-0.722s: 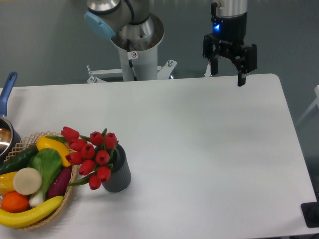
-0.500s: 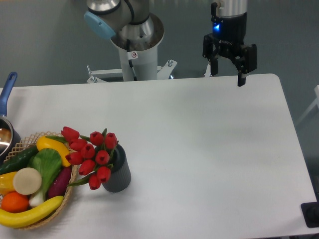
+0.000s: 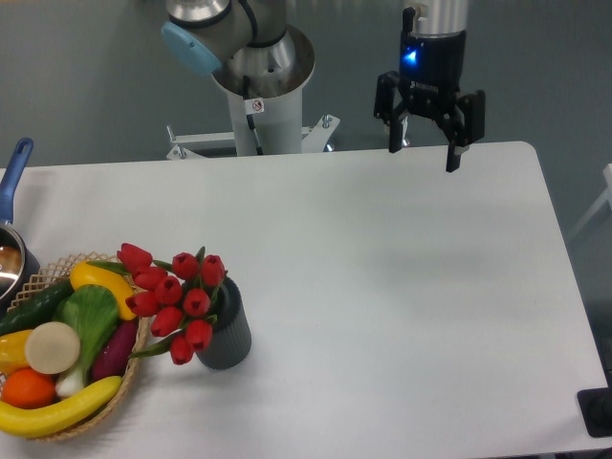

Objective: Pick up the flowers from the vase
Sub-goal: 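Open the gripper wide while hovering above the table, then move the open gripper down toward the red tulip stems above the black vase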

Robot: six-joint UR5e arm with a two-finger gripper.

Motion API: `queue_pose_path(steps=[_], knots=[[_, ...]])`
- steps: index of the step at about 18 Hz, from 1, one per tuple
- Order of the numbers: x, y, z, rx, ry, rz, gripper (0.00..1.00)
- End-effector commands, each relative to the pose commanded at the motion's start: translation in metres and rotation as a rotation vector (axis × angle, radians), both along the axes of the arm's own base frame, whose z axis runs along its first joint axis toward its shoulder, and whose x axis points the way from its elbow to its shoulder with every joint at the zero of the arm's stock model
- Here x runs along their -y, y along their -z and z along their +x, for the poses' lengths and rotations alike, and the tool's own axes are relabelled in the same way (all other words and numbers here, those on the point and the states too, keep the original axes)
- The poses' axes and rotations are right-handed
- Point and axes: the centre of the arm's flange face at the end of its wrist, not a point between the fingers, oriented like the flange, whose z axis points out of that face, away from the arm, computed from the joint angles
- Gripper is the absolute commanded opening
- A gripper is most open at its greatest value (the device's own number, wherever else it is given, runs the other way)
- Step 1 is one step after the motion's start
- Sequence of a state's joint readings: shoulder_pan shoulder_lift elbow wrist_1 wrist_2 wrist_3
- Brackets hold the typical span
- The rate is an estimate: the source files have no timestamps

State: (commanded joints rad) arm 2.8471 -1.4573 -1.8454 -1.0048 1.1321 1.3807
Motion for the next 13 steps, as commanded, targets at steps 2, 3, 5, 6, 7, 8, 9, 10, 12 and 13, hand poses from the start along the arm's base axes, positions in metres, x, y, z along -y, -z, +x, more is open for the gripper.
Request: queue_pose_path(steps=[2, 3, 5, 6, 7, 8, 9, 10, 12, 13], knots=[[-0.004, -0.001, 0.002, 0.05, -0.032, 0.06, 1.0], [-0.006, -0.003, 0.002, 0.095, -0.061, 0.112, 1.0], [-0.011, -0.006, 0.002, 0.159, -0.092, 0.197, 1.0], [-0.013, -0.006, 0.003, 0.17, -0.103, 0.215, 1.0], [-0.014, -0.003, 0.002, 0.185, -0.123, 0.22, 1.0], [-0.015, -0.001, 0.002, 0.198, -0.142, 0.228, 1.0], [-0.017, 0.006, 0.002, 0.215, -0.155, 0.227, 1.0], [-0.02, 0.015, 0.004, 0.22, -0.149, 0.225, 1.0], [-0.042, 0.029, 0.018, 0.216, -0.094, 0.221, 1.0], [-0.062, 0.034, 0.036, 0.226, -0.045, 0.214, 1.0]])
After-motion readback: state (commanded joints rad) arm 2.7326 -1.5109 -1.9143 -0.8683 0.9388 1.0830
